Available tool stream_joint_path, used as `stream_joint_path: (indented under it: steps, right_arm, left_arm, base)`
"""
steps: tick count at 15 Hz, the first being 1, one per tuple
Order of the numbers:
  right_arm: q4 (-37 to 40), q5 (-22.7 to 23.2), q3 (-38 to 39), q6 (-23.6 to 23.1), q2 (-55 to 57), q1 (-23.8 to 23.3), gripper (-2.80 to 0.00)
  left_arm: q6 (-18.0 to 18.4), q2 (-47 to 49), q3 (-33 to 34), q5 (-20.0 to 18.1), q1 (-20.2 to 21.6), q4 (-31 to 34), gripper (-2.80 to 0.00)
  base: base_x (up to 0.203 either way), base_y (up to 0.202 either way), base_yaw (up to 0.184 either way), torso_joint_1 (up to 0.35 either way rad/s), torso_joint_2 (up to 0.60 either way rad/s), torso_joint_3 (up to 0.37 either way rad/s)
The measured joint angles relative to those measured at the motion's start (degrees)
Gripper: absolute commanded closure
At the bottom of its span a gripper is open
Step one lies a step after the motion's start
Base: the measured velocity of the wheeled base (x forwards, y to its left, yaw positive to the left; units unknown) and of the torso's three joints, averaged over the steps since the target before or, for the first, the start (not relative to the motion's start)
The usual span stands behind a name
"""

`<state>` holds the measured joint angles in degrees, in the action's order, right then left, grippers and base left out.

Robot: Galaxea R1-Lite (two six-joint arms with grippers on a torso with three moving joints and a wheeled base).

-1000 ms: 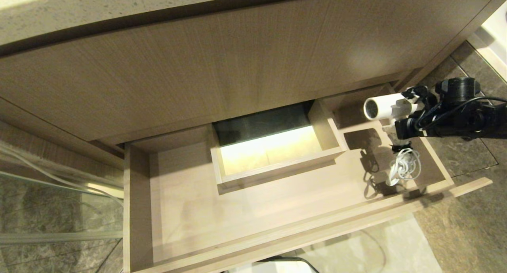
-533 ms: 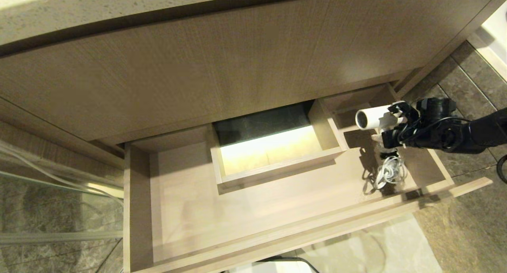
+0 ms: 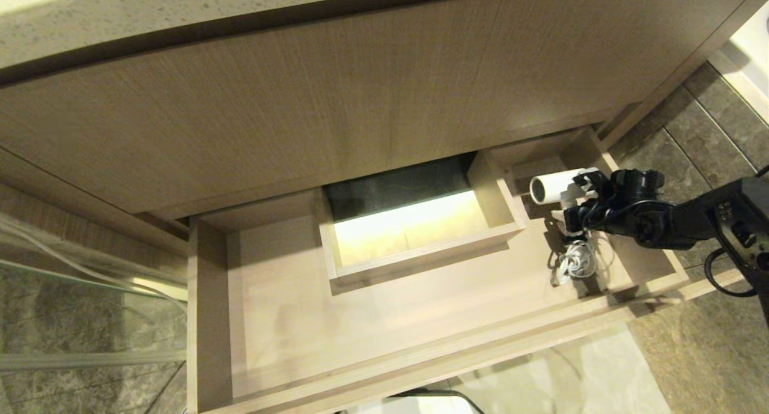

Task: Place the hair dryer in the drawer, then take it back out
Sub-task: Put it into the drawer

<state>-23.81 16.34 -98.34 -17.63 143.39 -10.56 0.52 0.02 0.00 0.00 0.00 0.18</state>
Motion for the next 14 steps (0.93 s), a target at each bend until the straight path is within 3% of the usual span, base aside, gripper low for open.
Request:
stream_joint_path:
  steps: [3,4,11,14]
  right_arm:
    - [0.22,0.01,-2.57,0.05,2.88,-0.05,0.0]
    - [0.28,-0.07,-2.87,0.02,3.48,-0.07,-2.8]
    - [0.49,0.06,-5.0,0.22,3.81,-0.21,-2.8]
    - [4.85,0.78,-4.34,0.65,-0.91,-0.81,-2.8]
  left_arm:
    - [-0.01,0.0,0.0,0.02,0.0,-0.01,0.0]
    - [-0.01,0.0,0.0,0.02,0.0,0.0,0.0]
    - [0.0,0.0,-0.05,0.0,0.0,0.0,0.0]
    - [-0.01,0.0,-0.05,0.0,0.0,0.0,0.0]
  base:
    - [0.0,0.0,0.0,0.0,0.0,0.0]
    - [0.0,0.0,0.0,0.0,0.0,0.0]
    - [0.0,0.0,0.0,0.0,0.0,0.0]
    - [0.0,0.0,0.0,0.0,0.0,0.0]
